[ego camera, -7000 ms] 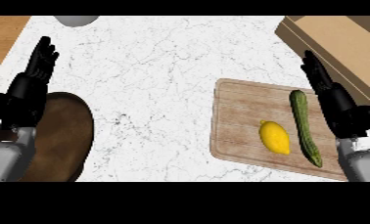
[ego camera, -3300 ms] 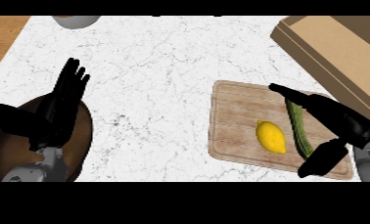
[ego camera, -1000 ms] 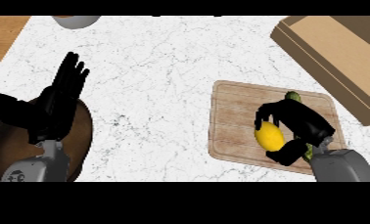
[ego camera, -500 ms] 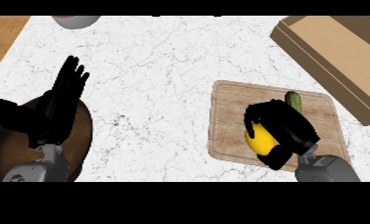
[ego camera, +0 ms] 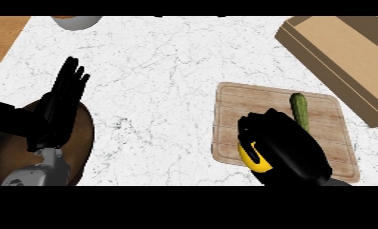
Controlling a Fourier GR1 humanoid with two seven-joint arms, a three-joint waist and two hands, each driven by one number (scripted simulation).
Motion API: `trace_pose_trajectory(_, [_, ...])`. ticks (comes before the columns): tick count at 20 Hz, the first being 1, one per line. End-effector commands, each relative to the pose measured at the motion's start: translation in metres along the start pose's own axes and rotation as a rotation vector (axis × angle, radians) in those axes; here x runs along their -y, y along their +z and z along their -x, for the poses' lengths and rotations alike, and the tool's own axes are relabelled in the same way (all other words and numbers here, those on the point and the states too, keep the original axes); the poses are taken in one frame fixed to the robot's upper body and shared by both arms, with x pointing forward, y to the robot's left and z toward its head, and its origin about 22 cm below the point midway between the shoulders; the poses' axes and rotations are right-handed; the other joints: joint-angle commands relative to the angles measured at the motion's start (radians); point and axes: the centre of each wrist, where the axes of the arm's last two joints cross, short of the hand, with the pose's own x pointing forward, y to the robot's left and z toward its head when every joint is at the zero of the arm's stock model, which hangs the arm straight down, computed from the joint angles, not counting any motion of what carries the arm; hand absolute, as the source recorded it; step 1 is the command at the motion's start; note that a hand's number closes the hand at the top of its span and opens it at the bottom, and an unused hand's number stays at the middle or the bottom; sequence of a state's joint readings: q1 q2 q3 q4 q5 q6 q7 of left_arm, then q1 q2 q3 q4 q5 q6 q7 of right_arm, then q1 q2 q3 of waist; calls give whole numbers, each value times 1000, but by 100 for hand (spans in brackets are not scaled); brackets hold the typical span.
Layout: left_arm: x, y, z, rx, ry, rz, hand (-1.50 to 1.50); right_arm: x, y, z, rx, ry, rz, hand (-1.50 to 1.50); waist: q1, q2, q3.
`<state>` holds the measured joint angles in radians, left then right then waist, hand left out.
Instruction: Pick the lemon from the cutting board and place it in the cardboard box
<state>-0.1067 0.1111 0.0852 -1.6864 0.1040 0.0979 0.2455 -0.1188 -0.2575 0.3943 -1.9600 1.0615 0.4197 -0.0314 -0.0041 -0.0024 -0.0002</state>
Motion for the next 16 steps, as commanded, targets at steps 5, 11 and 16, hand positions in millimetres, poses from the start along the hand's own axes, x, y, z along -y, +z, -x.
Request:
trace_pose_trajectory(5, [-2,3,5,7,7,-6,0,54,13,-16,-82,-196,281,150,4,1,0])
trace_pose_trajectory(11, [-4,-3,2,0,0,19,0,103,32,-2,-269,-202,486,150,4,2,-1])
trace_pose_trajectory(16, [-7,0,11,-10,1,-7,0,138,32,32,-392,-220,522,150,4,2,0])
